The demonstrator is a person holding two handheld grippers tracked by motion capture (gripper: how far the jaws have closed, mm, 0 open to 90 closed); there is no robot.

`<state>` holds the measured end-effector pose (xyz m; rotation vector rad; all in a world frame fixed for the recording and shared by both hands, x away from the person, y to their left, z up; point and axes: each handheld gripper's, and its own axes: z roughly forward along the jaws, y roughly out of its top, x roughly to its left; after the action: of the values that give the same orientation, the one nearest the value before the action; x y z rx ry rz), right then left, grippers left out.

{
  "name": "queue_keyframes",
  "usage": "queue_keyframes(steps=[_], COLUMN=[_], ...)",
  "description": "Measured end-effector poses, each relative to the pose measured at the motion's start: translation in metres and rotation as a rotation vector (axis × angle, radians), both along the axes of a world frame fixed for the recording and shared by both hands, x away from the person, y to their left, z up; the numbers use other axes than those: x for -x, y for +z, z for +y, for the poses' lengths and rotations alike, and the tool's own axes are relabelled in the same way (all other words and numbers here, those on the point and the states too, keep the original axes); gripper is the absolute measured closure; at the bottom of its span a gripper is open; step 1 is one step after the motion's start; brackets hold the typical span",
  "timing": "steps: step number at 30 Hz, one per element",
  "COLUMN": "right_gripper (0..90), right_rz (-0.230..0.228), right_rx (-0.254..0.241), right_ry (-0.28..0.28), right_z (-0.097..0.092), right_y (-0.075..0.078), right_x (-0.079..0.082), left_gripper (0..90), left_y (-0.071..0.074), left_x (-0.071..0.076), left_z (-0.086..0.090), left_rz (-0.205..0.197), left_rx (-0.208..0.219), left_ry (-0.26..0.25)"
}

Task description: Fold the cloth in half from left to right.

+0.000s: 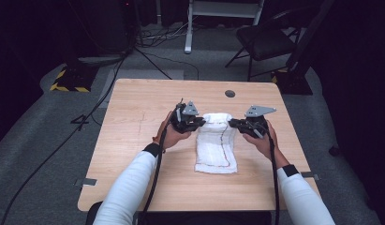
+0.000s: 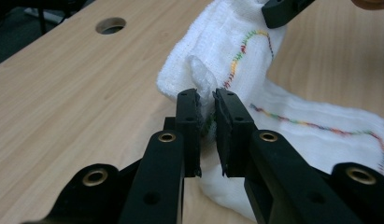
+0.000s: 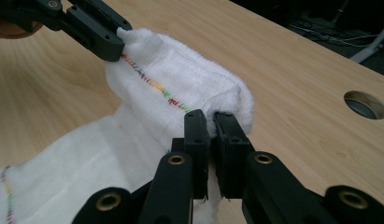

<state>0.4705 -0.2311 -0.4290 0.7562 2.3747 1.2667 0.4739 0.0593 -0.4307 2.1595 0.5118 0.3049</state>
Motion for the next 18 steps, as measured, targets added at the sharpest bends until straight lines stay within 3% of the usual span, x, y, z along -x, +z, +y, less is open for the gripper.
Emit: queue_keyframes(steps=[3,9,18], right_gripper=[84.6,84.5,83.9], right_rz=[0.005,0.024,0.054], right_rx=[0.002,0.005,0.028], right_ry=[0.023,0.087,0.185], right_z=[-0.002,-0.006,-0.008], right_y=[-0.001,-0.006,-0.013], right_x=[0.007,0.026,0.057], left_gripper=[79.7,78.4,78.4], left_y=[-0.001,-0.009,-0.015], left_x=[0.009,0.026,0.054], left_z=[-0.001,0.004,0.007], left_rz=[0.001,0.042,0.047], left_rx=[-0.019,-0.029,-0.062], left_ry=[-0.023,-0.067,-0.136])
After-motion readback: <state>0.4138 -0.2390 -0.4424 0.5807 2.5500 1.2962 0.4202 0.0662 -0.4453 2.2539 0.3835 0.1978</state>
